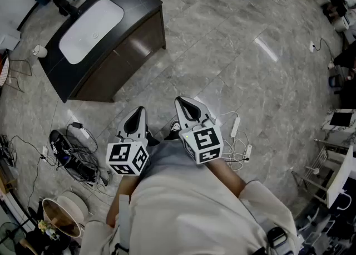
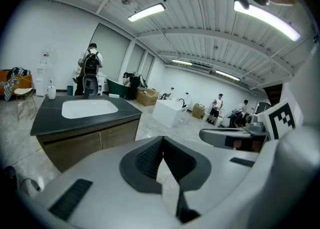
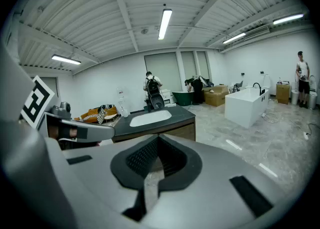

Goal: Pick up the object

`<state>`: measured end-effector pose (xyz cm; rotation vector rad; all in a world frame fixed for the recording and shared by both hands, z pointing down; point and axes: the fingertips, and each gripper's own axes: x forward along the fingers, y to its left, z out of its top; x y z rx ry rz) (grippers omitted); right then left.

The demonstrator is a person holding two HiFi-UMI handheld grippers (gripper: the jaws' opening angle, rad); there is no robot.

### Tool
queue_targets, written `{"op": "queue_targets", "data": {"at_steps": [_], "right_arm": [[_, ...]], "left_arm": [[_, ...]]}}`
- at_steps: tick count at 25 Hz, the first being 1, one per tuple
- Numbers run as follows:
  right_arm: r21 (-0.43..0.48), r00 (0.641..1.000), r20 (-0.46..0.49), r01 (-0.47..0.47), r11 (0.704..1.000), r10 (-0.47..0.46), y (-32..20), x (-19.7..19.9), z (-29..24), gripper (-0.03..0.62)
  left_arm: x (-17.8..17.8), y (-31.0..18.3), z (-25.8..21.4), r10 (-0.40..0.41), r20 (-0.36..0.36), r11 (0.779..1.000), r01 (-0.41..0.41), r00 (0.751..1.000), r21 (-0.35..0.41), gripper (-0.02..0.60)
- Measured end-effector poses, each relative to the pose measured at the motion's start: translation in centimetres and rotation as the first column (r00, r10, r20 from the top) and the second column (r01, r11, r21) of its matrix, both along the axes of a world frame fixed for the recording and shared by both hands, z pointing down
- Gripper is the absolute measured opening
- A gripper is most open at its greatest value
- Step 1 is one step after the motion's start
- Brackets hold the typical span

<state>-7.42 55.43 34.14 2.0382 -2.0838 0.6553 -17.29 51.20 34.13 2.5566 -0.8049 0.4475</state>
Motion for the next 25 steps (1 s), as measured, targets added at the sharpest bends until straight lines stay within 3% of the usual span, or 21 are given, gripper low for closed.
{"op": "queue_targets", "data": {"at_steps": [10, 16, 22, 25], "right_arm": [[-0.016, 0.999, 0.035, -0.011, 1.0, 0.012, 0.9, 3.3, 0.9, 0.009], [-0.035, 0.995, 0.095, 0.017, 0.999, -0.014, 1.1, 4.5, 2.1, 0.009], [-0.082, 0.98, 0.146, 0.149, 0.985, -0.136, 0.5, 3.2, 2.9, 0.009], [-0.102, 0.978, 0.151, 0.158, 0.982, -0.142, -0.4, 3.8, 3.4, 0.01]], "left_arm": [[2.4, -1.1, -0.2, -0.055, -0.002, 0.997, 0.055, 0.998, 0.046, 0.002], [1.3, -1.4, 0.4, -0.127, 0.013, 0.991, 0.127, 0.992, 0.039, 0.002], [0.3, -1.5, 1.3, -0.168, 0.014, 0.986, 0.168, 0.986, 0.002, 0.002], [0.6, -2.2, 1.6, -0.177, 0.007, 0.984, 0.177, 0.984, -0.005, 0.002]]}}
